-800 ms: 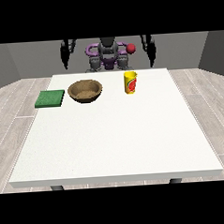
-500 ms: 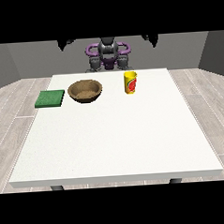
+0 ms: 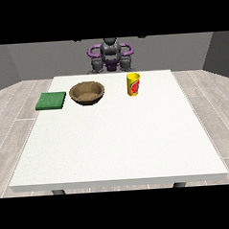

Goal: Pick the cup and pour the ball into the bowl, then pick the bowl and place it on the pad

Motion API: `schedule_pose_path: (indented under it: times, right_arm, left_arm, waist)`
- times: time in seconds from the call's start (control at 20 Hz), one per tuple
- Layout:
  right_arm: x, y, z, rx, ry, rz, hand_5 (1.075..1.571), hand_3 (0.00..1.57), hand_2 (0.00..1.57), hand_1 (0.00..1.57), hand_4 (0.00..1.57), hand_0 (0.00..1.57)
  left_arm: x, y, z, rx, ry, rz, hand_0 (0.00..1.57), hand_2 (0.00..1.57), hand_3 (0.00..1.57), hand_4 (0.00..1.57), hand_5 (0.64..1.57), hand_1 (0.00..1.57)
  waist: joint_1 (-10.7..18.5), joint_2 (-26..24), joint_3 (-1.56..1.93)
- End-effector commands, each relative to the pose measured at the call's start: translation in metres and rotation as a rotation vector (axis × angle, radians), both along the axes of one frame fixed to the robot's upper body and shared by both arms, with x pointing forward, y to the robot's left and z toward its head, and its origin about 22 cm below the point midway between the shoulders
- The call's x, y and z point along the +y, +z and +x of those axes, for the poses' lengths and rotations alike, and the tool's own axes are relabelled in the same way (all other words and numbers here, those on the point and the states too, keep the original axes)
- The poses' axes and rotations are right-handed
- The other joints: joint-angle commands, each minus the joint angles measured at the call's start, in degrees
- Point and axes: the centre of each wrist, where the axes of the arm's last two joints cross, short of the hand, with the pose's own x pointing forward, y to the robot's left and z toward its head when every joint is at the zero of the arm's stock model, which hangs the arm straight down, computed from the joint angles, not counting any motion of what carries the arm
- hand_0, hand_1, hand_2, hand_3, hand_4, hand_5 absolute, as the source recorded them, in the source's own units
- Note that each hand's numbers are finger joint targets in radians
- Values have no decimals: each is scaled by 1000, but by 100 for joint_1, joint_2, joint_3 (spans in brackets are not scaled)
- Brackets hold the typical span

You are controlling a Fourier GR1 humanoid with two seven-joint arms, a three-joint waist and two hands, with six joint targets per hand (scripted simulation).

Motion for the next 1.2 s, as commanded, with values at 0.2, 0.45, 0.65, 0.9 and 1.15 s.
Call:
schedule_pose_path:
  times: [0.2,0.45,0.65,0.9,1.15]
  right_arm:
    - [11,19,-11,-178,4,11,1570,0,0,0,471,0]
    - [-13,-2,-4,-287,22,13,1571,0,0,0,395,0]
    - [-15,-3,9,-385,44,-2,1571,0,0,0,346,0]
    - [-41,-24,20,-413,40,-7,1571,0,0,0,302,0]
    - [-57,-24,22,-409,58,-1,1570,0,0,0,262,0]
  left_arm:
    - [-37,3,-7,-182,3,26,0,0,0,0,1546,0]
    - [-33,-21,7,-338,4,48,0,0,0,0,1527,0]
    - [-30,-35,27,-423,4,107,0,0,0,0,1504,0]
    - [-50,-16,59,-495,41,147,0,0,0,0,1502,0]
    - [-33,-51,77,-487,72,171,0,0,0,0,1483,0]
  waist:
    - [-142,1154,2]
    - [-153,2069,3]
    - [-241,2637,3]
    - [-292,2899,5]
    - [-366,2937,3]
